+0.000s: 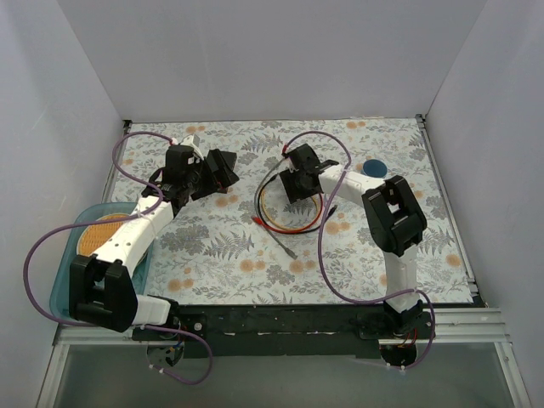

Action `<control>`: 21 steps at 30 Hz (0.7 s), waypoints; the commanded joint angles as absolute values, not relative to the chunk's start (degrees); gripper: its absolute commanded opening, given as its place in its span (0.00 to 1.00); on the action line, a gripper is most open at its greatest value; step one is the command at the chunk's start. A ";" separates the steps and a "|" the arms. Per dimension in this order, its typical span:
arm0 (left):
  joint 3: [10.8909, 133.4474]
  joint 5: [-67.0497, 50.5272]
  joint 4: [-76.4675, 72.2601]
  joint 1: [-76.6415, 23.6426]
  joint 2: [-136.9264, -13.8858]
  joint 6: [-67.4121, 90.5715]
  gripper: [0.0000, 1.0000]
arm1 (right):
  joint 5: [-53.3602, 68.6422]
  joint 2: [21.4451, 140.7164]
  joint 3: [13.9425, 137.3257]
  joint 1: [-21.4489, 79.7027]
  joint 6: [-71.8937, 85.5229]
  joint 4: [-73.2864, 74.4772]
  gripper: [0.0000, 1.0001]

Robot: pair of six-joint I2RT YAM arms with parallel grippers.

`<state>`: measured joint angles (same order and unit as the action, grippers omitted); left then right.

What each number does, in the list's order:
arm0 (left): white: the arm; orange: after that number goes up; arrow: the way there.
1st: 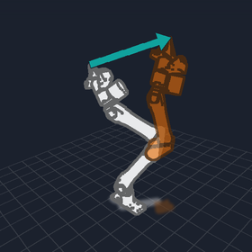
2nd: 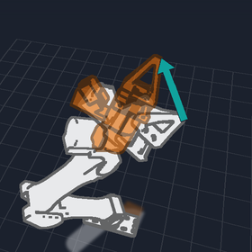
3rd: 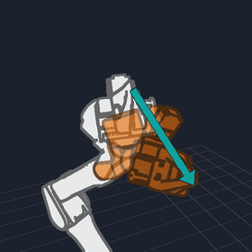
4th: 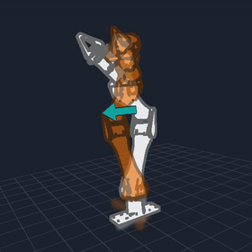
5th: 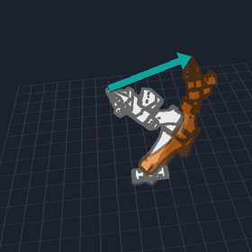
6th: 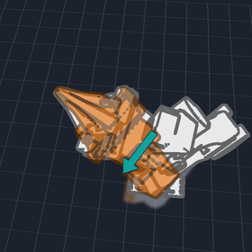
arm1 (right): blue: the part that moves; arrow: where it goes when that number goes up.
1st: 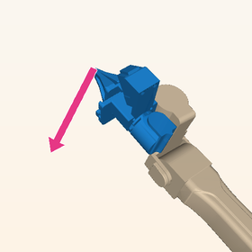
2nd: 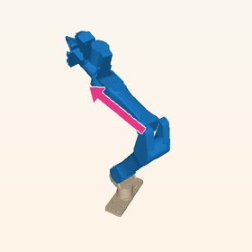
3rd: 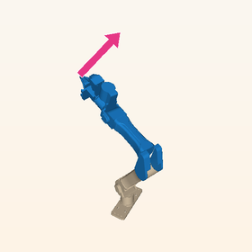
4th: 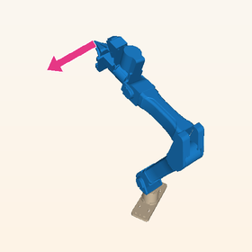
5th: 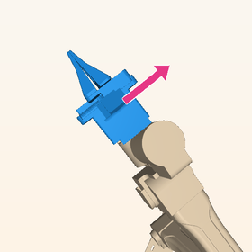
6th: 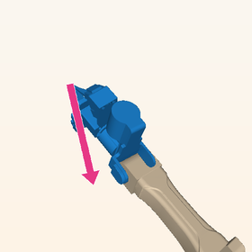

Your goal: Insert the plug into the switch port

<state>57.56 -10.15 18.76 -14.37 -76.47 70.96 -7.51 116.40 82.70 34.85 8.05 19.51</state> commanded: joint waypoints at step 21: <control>57.57 -14.33 15.91 -14.24 -78.23 70.93 0.98 | -0.35 122.08 86.58 31.82 -1.30 10.91 0.55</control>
